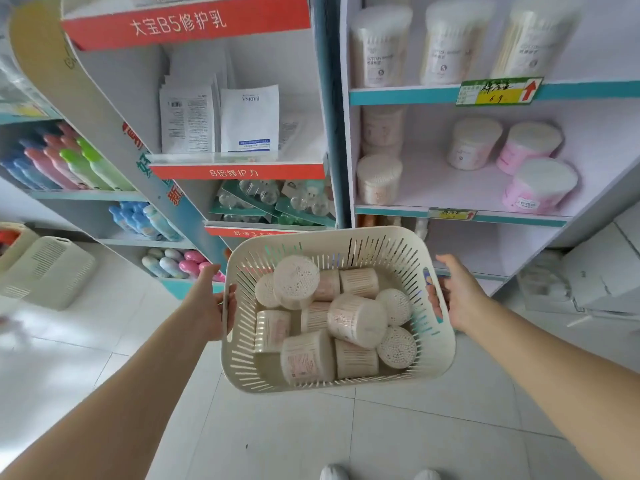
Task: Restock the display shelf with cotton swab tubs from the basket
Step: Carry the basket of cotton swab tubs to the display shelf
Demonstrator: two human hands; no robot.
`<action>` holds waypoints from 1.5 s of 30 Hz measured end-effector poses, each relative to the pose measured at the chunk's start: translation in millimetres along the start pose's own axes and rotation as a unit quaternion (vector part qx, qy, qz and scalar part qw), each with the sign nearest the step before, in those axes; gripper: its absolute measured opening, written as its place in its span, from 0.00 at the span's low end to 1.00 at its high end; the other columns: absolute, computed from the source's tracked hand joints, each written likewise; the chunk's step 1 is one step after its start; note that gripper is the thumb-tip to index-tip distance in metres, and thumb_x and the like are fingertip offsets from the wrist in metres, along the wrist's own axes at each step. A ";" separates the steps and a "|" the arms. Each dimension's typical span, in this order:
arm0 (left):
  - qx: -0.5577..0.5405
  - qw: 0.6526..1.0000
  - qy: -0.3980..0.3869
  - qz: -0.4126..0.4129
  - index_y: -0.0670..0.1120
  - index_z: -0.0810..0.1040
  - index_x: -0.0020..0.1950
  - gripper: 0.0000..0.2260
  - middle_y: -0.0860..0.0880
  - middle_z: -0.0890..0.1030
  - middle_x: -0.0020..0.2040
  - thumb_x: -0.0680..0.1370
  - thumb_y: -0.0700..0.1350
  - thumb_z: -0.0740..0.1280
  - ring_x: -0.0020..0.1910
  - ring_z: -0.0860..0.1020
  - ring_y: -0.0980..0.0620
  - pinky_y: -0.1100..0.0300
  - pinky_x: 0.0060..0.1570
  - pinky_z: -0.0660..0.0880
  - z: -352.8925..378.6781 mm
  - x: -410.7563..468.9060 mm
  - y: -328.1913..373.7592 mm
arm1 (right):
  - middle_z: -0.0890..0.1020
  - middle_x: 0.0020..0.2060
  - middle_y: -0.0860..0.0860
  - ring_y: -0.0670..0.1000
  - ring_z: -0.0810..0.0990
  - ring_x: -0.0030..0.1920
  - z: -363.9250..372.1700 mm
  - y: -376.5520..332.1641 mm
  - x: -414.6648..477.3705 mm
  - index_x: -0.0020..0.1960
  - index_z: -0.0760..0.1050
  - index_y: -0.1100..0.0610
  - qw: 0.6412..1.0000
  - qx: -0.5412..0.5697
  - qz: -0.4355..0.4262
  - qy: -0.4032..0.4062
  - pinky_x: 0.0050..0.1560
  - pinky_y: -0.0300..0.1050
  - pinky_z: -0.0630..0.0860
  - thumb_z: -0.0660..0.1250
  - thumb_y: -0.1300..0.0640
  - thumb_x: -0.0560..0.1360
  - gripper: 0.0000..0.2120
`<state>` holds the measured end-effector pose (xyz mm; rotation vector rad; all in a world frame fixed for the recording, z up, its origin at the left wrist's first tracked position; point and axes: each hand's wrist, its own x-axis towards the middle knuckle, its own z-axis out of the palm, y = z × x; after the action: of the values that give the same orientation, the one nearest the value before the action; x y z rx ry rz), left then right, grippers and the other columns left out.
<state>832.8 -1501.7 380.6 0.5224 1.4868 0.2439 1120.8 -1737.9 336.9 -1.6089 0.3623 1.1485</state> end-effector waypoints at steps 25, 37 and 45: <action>-0.014 0.999 -0.032 0.007 0.46 0.73 0.35 0.15 0.51 0.73 0.25 0.67 0.58 0.68 0.18 0.72 0.56 0.69 0.19 0.71 -30.9 -14.3 16.8 | 0.72 0.27 0.50 0.47 0.67 0.27 30.7 -7.1 -34.6 0.36 0.74 0.58 1.000 0.001 -0.023 0.006 0.28 0.40 0.63 0.65 0.41 0.69 0.19; -0.024 0.998 -0.032 0.038 0.46 0.74 0.36 0.14 0.53 0.74 0.30 0.64 0.56 0.70 0.19 0.73 0.55 0.69 0.22 0.73 -65.3 -36.4 48.6 | 0.71 0.26 0.50 0.47 0.65 0.26 64.8 -24.7 -77.4 0.34 0.73 0.58 0.997 -0.002 -0.074 -0.031 0.28 0.39 0.63 0.64 0.45 0.72 0.17; -0.003 0.998 0.002 0.055 0.44 0.75 0.39 0.15 0.50 0.73 0.33 0.67 0.56 0.70 0.24 0.72 0.56 0.69 0.25 0.73 -80.4 14.8 35.2 | 0.72 0.29 0.50 0.47 0.66 0.27 90.3 9.6 -32.3 0.38 0.73 0.56 0.999 -0.021 -0.025 0.005 0.30 0.40 0.63 0.65 0.42 0.70 0.16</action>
<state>760.6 -1449.8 384.2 0.6006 1.4619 0.3364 1054.0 -1672.9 361.3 -1.6520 0.3038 1.1164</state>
